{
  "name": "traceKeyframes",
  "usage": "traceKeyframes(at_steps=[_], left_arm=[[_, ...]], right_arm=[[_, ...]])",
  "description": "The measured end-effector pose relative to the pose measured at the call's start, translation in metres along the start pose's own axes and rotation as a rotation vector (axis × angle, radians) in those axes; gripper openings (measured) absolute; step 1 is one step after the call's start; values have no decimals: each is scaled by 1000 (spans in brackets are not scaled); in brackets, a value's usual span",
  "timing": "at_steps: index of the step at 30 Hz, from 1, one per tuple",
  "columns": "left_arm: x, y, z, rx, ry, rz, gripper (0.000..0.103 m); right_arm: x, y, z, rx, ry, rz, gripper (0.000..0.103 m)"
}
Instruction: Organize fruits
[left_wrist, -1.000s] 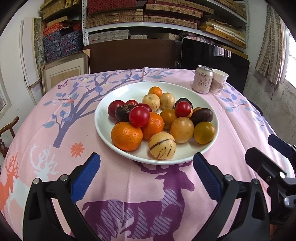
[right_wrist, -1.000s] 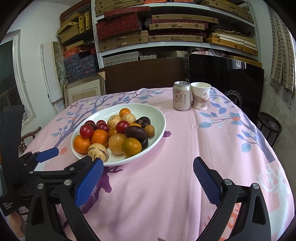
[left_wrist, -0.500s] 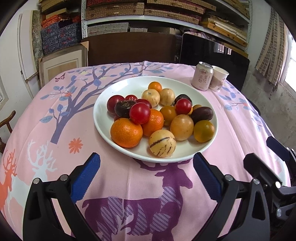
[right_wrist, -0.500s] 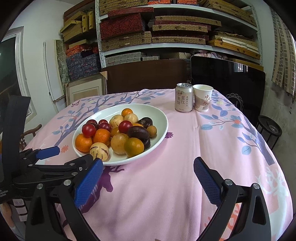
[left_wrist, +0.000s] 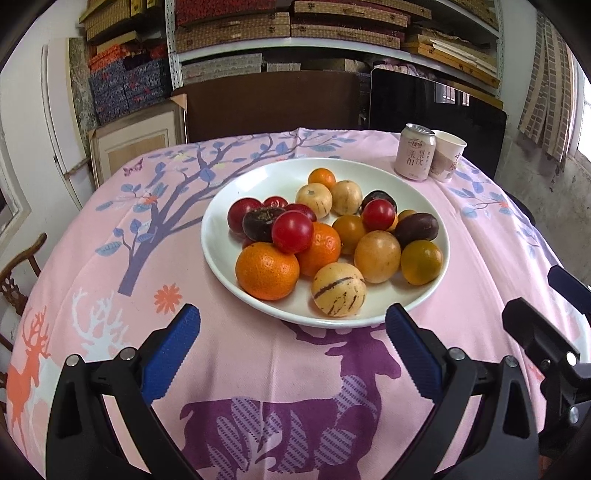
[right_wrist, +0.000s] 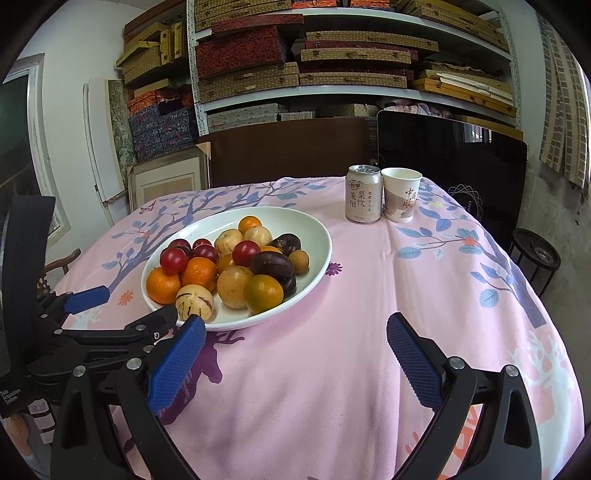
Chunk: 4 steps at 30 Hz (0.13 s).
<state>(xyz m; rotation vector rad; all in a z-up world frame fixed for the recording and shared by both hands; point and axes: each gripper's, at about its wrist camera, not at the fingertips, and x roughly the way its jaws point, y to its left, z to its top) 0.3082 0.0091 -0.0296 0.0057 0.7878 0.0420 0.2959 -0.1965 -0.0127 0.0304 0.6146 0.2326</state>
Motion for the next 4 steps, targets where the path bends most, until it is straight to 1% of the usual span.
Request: traceKeyframes(at_steps=[4], left_arm=[[0, 2, -1, -6, -7, 11, 99]], right_arm=[[-1, 0, 0, 0, -2, 1, 99]])
